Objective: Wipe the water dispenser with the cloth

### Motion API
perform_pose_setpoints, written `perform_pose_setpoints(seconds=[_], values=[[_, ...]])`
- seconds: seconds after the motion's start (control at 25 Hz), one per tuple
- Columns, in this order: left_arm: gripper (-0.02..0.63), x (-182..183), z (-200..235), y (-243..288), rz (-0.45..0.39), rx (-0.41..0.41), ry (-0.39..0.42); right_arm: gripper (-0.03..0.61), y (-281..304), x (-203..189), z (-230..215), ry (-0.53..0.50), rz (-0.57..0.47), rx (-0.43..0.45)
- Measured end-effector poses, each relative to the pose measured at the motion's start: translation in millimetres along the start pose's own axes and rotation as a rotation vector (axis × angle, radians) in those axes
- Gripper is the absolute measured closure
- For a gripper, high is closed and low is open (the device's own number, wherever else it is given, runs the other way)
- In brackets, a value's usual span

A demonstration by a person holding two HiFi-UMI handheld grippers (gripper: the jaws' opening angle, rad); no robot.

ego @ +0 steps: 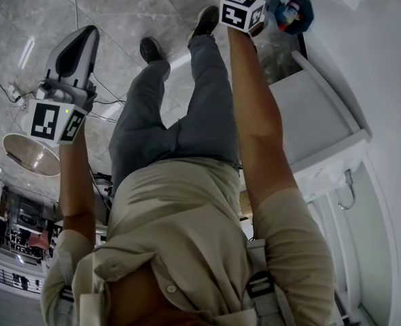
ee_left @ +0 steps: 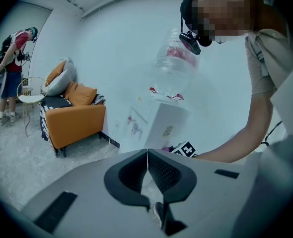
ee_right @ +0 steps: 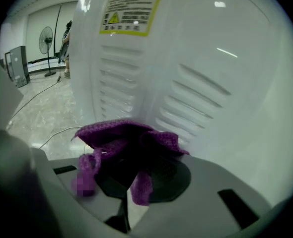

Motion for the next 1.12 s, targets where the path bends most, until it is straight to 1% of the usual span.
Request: perform_pose_setpoints(seconds=[0.2,0.36,0.44,0.56,0.68,0.8,0.92,1.12], values=[[0.592,-6,5,-4,-0.003,0.013,-0.008,0.526,6,39,61,-0.086,-0.07,0.108],[0.592,-10,11,-9,-0.008,0.03,-0.016,0.526,7,67,106,-0.083,-0.106,0.185],[0.592,-13,14,-11,-0.009,0.039,-0.02,0.526,6,81,127,-0.101,-0.134,0.225],[0.592,-16,16,-12,-0.011,0.049,-0.027,0.526,5,98,146,-0.098,-0.164,0.264],[0.592,-17,16,-12,-0.016,0.053,-0.032,0.526,5,99,150,-0.094,-0.175,0.279],[0.592,-16,14,-9,-0.019,0.053,-0.032,0.526,8,90,141,-0.112,-0.174,0.284],[0.592,-14,10,-4,-0.019,0.05,-0.03,0.528,15,66,117,-0.082,-0.133,0.259],[0.592,-13,-1,7,-0.013,0.032,-0.02,0.528,26,18,64,-0.034,-0.059,0.191]])
Point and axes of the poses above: the fingertips, and each gripper's own axes: y forward along the fingers, z to its left, x out of its top, the point moved 1 cm from there along -y, backward along the fingers, and after that the axes turned 15 degrees about -y, right-handed, at the moved point
